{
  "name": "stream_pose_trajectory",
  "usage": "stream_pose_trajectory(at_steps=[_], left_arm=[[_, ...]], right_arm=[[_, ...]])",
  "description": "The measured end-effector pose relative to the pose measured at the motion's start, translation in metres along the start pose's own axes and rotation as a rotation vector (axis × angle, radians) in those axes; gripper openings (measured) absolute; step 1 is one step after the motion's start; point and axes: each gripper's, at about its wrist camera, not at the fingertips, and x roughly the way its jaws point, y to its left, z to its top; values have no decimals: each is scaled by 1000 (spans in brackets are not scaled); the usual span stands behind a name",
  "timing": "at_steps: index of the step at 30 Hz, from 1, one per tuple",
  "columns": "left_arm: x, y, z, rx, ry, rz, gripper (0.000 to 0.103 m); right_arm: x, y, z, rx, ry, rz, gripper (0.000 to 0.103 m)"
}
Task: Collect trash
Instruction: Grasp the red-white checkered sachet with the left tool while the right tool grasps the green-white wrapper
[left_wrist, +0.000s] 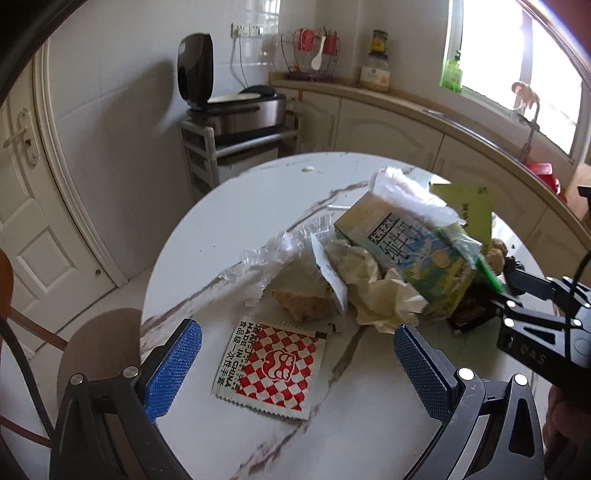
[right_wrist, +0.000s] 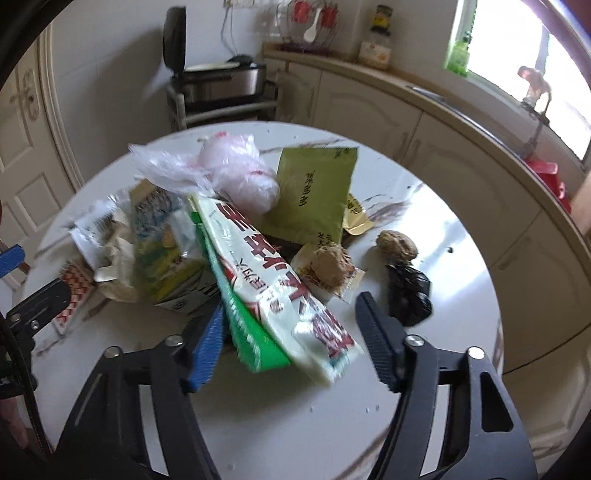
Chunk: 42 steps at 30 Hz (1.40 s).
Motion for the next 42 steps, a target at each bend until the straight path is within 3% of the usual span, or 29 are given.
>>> stream_pose_trajectory(at_steps=[4, 10, 17, 22, 27, 30, 35, 39, 42], left_arm=[[10, 11, 4, -7, 24, 5, 102], [16, 20, 11, -2, 38, 22, 102], [20, 19, 18, -21, 26, -8, 100], [13, 26, 2, -9, 45, -37, 100], [8, 28, -16, 30, 66, -19, 99], [3, 22, -20, 56, 66, -14, 92], [-11, 23, -20, 127, 68, -71, 59], [-23, 36, -23, 161, 78, -72, 56], [-30, 46, -22, 162, 94, -78, 41]], right_arm=[[16, 3, 6, -22, 12, 4, 41], [21, 4, 9, -44, 0, 7, 32], [18, -1, 8, -32, -13, 28, 27], [10, -6, -1, -19, -10, 52, 25], [10, -6, -3, -13, -7, 52, 24], [8, -6, -5, -13, -8, 54, 23], [2, -7, -7, -8, -9, 53, 19], [-4, -6, -9, -3, -13, 54, 18], [-5, -5, -12, 3, -10, 64, 17]])
